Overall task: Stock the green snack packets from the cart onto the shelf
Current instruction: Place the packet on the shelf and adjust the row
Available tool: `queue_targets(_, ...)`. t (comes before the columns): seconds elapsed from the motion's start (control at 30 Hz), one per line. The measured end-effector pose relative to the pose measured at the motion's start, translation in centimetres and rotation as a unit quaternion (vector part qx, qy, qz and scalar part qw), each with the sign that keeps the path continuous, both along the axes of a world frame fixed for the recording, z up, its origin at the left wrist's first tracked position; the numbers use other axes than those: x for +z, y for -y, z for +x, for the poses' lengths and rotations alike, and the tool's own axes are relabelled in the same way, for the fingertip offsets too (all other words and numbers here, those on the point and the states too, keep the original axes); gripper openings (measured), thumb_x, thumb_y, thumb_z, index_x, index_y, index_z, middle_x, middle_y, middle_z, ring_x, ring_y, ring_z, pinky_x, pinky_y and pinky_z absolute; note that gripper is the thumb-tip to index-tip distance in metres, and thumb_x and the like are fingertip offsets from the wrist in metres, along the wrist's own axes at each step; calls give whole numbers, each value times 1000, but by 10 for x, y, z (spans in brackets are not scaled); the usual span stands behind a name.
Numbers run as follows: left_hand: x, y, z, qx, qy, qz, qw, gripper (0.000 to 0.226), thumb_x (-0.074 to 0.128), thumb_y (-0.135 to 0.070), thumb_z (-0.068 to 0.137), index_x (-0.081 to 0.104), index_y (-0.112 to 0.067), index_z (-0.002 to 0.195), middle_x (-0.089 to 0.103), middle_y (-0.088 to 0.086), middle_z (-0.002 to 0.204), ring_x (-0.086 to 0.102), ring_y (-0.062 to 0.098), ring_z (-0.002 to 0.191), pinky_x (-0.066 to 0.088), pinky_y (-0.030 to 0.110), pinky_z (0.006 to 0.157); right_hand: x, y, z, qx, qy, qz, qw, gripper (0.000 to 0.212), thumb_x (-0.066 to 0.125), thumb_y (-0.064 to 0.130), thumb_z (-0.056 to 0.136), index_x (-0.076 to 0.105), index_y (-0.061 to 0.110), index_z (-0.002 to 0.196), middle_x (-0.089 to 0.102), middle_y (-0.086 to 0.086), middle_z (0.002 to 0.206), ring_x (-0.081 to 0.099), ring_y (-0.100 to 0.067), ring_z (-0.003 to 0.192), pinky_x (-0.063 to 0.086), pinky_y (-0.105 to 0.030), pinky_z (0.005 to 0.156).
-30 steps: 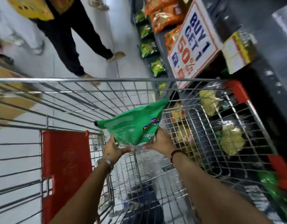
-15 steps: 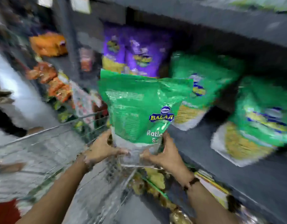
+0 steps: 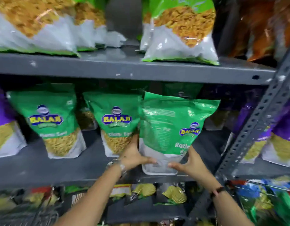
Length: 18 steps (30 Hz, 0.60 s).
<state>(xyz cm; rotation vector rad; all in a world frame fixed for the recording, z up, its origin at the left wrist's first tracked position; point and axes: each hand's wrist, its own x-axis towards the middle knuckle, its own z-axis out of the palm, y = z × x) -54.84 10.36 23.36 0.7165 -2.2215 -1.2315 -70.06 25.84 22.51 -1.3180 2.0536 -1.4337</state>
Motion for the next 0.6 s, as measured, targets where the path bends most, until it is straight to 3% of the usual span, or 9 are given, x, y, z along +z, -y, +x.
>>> queue_targets(0.1,-6,5,-49,-16,29,47,998,101,85,-30,49,30,-8,131,43,10,137,40,25,126,36,38,106,-5,5,-37,-26,25,-5,999,65,87,15,54,46,37,99,56,19,105,54,-13,107,41,-3,83)
queue_targets(0.27,-39,11,-91,-21,11,105,994,89,76,-11,65,22,-7,136,30,10,146,29,23,134,25,36,112,-28,26,-59,-76,40,-2,996,63,85,12,58,44,31,102,57,14,101,56,-15,104,41,-25,87)
queue_targets(0.37,-47,9,-99,23,-42,130,990,77,65,1,73,22,-5,136,32,17,144,34,29,132,30,48,110,-38,27,-54,-106,12,-45,993,56,84,14,59,48,34,97,58,21,99,57,3,92,44,-19,79)
queue_targets(0.43,-50,6,-100,113,-69,117,984,61,63,1,76,32,0,128,43,19,130,47,28,114,37,39,103,-48,20,-53,-118,15,-81,990,36,74,13,72,53,34,93,62,16,98,58,8,88,47,-19,78)
queue_targets(0.5,-51,-3,-97,172,-101,83,977,30,61,-4,79,47,-8,105,53,9,103,51,16,85,43,27,84,-54,11,-51,-145,60,-114,981,12,53,23,86,58,34,90,67,-1,100,60,-3,91,49,-32,83)
queue_targets(0.53,-52,-9,-95,173,-120,76,975,21,59,-5,80,47,-18,92,51,1,92,50,15,79,44,25,77,-56,9,-51,-158,96,-122,975,17,43,32,86,59,34,93,66,-8,108,59,-11,99,47,-35,90)
queue_targets(0.6,-56,-20,-91,149,-141,84,975,26,57,-8,82,42,-30,81,48,-1,86,52,20,81,43,11,70,-58,13,-52,-158,166,-103,968,39,33,44,84,54,30,113,52,-8,134,47,-18,122,33,-40,110)
